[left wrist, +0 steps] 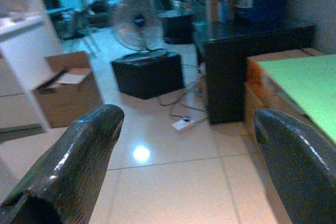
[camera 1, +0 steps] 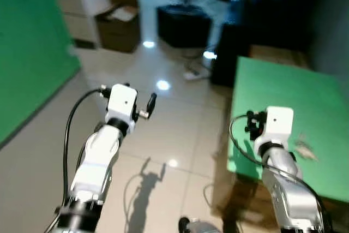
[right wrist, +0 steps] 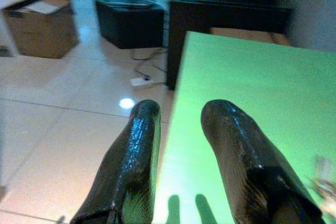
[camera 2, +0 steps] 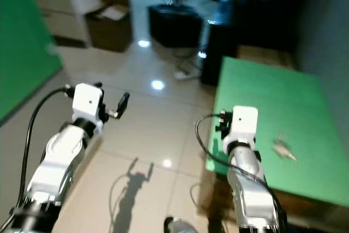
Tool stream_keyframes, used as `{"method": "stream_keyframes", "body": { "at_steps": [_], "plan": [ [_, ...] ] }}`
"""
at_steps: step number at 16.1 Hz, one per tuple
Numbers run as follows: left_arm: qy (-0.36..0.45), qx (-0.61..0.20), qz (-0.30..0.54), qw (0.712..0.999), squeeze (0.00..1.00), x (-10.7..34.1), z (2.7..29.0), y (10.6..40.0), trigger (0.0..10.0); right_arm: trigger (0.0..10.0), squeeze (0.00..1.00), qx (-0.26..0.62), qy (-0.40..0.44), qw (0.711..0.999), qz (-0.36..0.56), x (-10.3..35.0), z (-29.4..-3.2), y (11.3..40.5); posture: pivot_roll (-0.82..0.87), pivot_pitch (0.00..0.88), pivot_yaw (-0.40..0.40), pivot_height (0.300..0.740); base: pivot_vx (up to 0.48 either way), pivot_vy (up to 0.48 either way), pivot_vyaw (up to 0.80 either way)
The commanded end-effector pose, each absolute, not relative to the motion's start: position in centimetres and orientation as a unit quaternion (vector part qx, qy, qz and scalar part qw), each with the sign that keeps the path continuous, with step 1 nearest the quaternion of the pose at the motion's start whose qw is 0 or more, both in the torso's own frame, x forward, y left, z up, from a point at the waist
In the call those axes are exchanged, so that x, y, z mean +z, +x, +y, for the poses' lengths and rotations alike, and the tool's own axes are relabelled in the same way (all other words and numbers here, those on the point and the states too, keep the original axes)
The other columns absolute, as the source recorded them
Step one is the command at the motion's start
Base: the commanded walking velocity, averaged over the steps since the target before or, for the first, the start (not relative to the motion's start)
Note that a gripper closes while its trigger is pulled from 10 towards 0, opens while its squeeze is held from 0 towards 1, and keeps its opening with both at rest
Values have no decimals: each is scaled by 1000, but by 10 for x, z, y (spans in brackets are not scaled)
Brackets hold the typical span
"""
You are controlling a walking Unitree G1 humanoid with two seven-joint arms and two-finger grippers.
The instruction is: Hang keys on a hook
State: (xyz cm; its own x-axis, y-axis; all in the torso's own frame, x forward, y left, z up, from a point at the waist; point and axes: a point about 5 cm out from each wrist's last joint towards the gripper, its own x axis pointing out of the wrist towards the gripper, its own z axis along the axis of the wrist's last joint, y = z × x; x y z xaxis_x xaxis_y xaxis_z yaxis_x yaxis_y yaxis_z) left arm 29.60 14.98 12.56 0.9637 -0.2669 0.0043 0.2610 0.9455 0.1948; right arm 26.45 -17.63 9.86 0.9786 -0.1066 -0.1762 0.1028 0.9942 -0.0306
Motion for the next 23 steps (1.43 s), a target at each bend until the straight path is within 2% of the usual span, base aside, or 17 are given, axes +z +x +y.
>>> {"method": "stream_keyframes", "body": {
  "at_steps": [1,5,9,16,20,23],
  "plan": [
    [93,-134,-19,986,0,128,151,295,10000,10000,0,-56,-13,994,88,101,-178,265,-120,0,-4,740,0,-255,-800],
    [97,-120,-23,988,0,129,157,298,10000,10000,0,-14,-21,996,82,105,-163,273,-117,0,-23,740,0,-340,-195],
    [102,-131,-19,986,0,126,153,291,10000,10000,0,2,-25,996,88,102,-160,272,-110,0,-26,740,0,-346,0],
    [117,-142,-16,983,0,123,148,293,10000,10000,0,1,-34,995,95,98,-167,268,-118,0,-8,740,0,-335,0],
    [119,-137,-19,983,0,124,151,295,10000,10000,0,8,-32,996,88,101,-162,273,-122,0,-11,740,0,-288,0],
    [101,-120,-27,987,0,127,150,298,10000,10000,0,13,-54,995,88,101,-164,276,-119,0,-21,740,0,0,0]
  ]
}}
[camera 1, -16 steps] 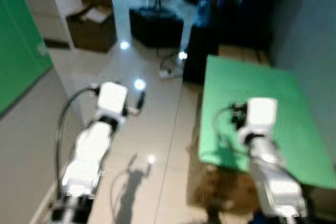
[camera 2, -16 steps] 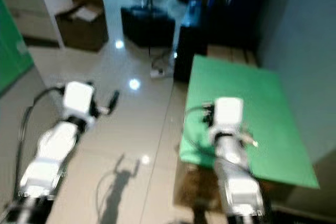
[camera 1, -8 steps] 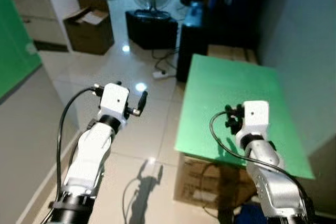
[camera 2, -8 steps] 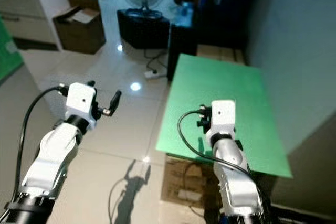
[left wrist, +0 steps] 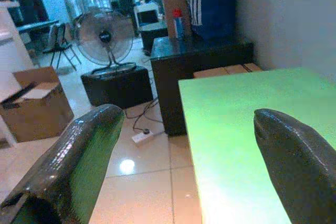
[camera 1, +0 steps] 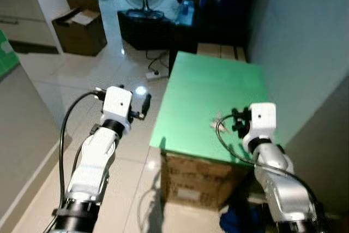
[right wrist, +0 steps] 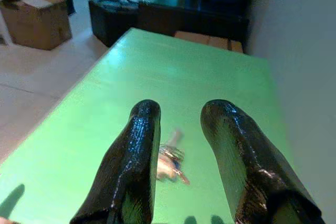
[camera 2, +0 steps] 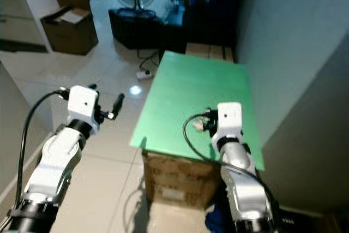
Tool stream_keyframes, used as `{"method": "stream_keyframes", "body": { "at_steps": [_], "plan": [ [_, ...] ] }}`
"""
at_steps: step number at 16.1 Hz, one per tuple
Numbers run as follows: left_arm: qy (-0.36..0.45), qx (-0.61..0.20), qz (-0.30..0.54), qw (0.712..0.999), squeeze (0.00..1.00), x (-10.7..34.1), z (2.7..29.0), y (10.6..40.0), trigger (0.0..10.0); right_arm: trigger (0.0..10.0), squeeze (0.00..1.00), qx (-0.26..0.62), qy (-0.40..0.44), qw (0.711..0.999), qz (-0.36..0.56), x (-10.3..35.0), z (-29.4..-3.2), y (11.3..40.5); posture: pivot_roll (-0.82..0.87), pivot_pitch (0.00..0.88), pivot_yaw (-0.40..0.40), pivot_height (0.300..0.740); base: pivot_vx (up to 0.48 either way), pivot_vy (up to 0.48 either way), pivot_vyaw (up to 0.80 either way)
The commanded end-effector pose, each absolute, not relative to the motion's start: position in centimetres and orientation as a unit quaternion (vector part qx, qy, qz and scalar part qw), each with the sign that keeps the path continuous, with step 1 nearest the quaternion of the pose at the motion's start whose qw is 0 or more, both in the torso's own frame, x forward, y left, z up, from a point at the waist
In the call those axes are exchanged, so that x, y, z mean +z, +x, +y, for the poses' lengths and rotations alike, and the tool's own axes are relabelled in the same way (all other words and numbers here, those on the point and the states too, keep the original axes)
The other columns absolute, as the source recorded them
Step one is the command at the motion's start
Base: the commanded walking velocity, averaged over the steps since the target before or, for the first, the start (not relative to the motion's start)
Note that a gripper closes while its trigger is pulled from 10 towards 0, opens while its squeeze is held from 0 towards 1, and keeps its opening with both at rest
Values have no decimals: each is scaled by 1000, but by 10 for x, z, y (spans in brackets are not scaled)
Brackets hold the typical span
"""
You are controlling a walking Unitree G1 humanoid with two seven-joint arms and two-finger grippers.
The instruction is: Hang keys on a hook
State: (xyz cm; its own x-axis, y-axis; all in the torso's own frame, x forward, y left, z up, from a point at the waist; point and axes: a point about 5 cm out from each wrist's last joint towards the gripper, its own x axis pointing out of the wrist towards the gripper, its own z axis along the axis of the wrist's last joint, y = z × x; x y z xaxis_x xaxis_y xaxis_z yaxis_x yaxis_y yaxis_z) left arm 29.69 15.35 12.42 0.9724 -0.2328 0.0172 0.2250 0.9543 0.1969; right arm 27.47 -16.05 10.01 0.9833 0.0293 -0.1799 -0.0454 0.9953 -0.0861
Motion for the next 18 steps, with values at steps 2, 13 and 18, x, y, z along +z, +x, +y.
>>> {"method": "stream_keyframes", "body": {
  "at_steps": [2,13,18],
  "plan": [
    [98,-127,-24,987,0,127,150,296,10000,10000,0,14,-49,995,87,101,-164,275,-112,0,-23,740,0,0,0],
    [82,-139,-18,987,0,123,153,292,10000,10000,0,23,-49,995,89,98,-163,280,-108,0,-24,740,148,0,-98],
    [76,-147,-21,986,0,125,148,294,10000,10000,0,25,-36,995,88,98,-163,278,-114,0,-9,740,295,0,-115]
  ]
}}
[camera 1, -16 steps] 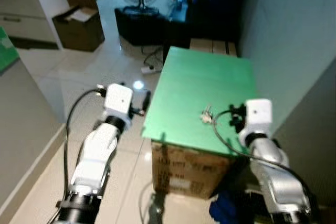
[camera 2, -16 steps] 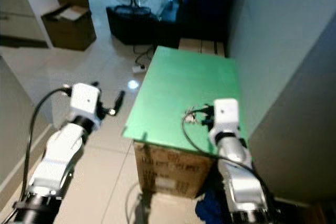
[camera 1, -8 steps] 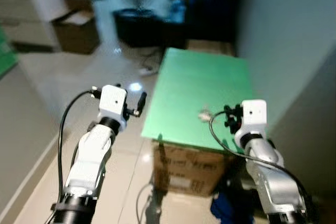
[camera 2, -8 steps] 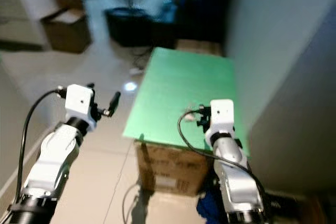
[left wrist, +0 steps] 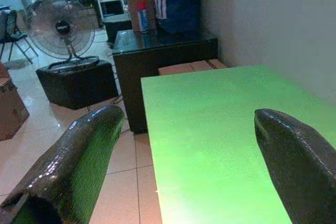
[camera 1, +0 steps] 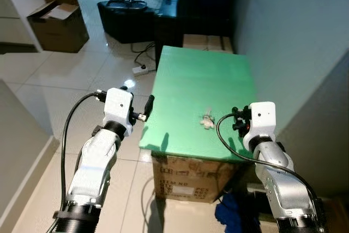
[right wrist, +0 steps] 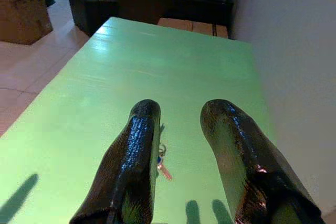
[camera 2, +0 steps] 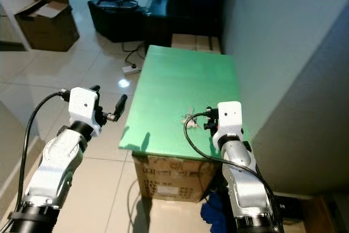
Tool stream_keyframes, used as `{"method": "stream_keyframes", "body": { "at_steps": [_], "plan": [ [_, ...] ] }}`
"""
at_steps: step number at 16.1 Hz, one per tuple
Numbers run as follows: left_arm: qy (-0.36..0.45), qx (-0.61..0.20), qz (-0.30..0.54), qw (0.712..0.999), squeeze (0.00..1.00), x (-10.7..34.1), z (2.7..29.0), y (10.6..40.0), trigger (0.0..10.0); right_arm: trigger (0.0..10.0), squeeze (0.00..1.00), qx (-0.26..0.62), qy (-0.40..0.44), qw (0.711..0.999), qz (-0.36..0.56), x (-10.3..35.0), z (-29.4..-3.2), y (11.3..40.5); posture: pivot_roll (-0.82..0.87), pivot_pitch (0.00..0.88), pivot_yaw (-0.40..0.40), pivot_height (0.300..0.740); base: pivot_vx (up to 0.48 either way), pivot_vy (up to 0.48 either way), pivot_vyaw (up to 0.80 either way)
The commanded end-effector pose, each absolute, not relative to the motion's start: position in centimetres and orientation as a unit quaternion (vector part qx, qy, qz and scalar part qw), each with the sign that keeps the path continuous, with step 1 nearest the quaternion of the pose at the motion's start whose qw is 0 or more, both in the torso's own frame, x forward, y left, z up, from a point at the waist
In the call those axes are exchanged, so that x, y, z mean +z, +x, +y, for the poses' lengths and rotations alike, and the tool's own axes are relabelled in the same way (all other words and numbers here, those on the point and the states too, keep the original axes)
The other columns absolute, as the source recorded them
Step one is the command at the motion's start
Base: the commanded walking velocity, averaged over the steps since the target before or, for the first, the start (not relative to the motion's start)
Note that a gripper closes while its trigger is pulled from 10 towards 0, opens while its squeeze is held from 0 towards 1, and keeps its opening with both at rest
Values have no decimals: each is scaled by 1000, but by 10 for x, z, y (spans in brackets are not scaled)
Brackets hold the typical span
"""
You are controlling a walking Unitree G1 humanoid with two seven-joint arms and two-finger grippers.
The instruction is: Hang keys on a hook
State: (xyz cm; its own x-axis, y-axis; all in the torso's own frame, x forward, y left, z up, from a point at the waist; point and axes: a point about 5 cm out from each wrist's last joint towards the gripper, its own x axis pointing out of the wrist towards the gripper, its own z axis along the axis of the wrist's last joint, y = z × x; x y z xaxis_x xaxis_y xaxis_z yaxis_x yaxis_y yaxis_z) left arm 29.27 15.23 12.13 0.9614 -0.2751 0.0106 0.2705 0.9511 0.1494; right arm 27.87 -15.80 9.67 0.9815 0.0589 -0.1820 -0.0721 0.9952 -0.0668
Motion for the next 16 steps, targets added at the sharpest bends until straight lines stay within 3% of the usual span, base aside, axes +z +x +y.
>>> {"method": "stream_keyframes", "body": {
  "at_steps": [1,3,16],
  "plan": [
    [78,-149,-19,986,0,124,147,292,10000,10000,0,26,-37,995,91,95,-164,277,-113,0,-7,740,296,0,-800],
    [82,-152,-18,985,0,124,149,292,10000,10000,0,23,-41,995,92,95,-164,277,-112,0,-7,740,296,0,-662],
    [75,-152,-18,985,0,122,146,297,10000,10000,0,23,-52,994,91,95,-168,274,-149,0,1,740,295,0,-35]
  ]
}}
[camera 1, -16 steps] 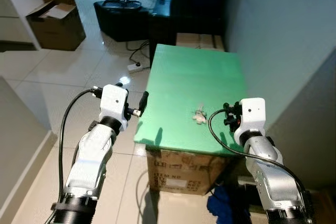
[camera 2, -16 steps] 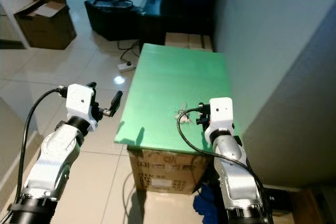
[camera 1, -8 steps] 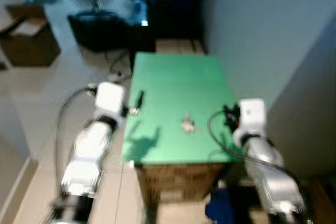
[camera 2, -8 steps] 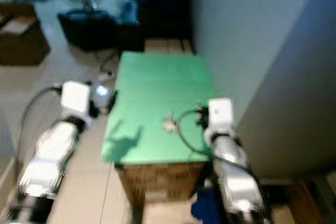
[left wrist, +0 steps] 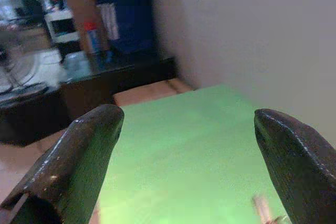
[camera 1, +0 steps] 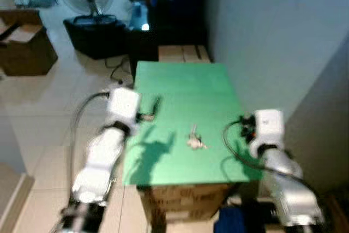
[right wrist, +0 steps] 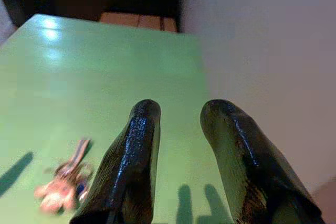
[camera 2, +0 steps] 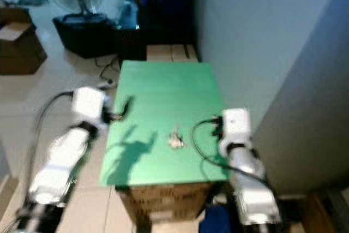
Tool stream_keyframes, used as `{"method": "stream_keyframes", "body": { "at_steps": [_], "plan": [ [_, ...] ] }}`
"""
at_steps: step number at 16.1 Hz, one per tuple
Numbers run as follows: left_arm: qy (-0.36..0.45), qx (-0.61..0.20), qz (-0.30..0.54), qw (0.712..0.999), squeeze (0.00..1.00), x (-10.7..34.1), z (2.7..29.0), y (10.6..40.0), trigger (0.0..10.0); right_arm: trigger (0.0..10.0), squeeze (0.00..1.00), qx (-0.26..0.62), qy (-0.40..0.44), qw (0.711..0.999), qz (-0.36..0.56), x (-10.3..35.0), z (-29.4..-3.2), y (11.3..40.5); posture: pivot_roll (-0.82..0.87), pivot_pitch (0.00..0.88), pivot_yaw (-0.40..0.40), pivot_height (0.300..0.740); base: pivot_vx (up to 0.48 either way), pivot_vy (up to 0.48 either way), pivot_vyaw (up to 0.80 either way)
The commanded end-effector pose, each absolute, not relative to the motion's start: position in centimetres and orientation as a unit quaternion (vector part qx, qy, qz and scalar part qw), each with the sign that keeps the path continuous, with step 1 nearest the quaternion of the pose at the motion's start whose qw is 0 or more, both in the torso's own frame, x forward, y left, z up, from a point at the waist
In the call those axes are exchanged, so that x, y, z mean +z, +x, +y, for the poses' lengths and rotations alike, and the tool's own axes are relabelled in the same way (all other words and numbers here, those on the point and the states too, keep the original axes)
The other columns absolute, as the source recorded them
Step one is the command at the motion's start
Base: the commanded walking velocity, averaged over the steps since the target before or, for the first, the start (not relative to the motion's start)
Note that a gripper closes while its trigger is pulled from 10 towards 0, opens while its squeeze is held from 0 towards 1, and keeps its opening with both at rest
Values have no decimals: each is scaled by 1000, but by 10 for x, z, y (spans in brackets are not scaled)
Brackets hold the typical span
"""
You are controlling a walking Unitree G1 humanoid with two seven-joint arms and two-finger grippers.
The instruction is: Hang keys on a hook
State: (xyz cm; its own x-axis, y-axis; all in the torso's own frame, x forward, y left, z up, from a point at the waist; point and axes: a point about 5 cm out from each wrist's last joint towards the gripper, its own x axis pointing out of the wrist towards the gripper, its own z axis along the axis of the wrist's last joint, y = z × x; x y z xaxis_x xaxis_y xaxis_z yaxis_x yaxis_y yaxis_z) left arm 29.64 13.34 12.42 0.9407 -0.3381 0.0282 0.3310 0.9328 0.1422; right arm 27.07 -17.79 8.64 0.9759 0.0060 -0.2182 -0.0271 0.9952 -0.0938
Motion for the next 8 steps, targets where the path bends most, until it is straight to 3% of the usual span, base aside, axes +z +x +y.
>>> {"method": "stream_keyframes", "body": {
  "at_steps": [1,8],
  "plan": [
    [72,-158,-17,985,0,121,141,296,10000,10000,0,12,-29,995,97,94,-171,275,-142,0,-3,740,296,0,0],
    [80,-140,-17,987,0,123,154,296,10000,10000,0,87,-61,987,120,86,-158,277,-121,0,-20,740,295,0,0]
  ]
}}
